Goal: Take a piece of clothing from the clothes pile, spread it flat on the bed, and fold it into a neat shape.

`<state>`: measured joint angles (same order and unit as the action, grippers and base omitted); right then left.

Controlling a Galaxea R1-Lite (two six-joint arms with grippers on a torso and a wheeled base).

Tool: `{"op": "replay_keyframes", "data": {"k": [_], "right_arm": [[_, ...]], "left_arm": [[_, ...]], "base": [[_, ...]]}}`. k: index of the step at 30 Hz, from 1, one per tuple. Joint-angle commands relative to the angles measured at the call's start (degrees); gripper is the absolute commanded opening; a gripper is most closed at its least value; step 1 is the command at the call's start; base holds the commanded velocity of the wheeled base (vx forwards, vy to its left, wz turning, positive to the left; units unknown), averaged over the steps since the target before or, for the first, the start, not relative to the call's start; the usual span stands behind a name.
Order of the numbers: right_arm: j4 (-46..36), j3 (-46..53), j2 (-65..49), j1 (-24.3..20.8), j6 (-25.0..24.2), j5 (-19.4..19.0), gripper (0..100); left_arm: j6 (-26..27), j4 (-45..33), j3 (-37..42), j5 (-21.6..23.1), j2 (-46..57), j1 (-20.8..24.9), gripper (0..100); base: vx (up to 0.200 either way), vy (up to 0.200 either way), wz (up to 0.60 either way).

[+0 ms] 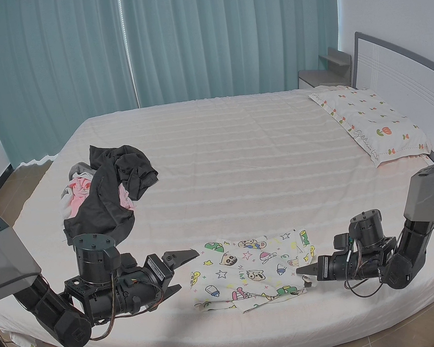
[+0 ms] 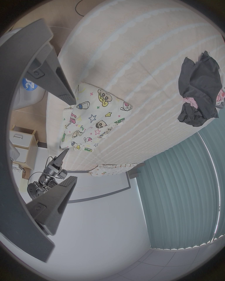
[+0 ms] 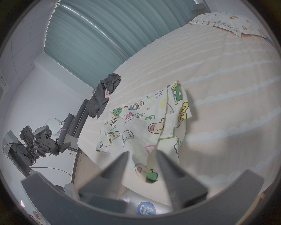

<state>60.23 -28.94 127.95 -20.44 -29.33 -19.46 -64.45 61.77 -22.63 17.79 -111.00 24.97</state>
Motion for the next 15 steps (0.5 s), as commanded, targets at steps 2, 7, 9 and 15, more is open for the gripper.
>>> {"op": "replay_keyframes", "data": {"k": [2,7,9,15], "right_arm": [[-0.2,-0.9,-2.1,-0.9,0.0,1.6,100],[-2.1,-9.6,-1.7,0.3,-0.5,1.9,100],[-4.8,-14.1,0.4,0.3,-0.8,1.5,100],[-6.3,-21.3,8.8,0.2,-0.7,1.8,100]], "left_arm": [[-0.1,0.0,0.0,0.0,0.0,0.0,100],[-0.1,0.0,0.2,0.0,0.0,0.1,100],[-0.1,0.0,0.5,0.1,0.0,0.1,100],[0.0,0.0,0.5,0.1,0.0,0.1,100]], "base": [[0.000,0.000,0.00],[0.000,0.000,0.00],[0.000,0.000,0.00],[0.000,0.000,0.00]]}}
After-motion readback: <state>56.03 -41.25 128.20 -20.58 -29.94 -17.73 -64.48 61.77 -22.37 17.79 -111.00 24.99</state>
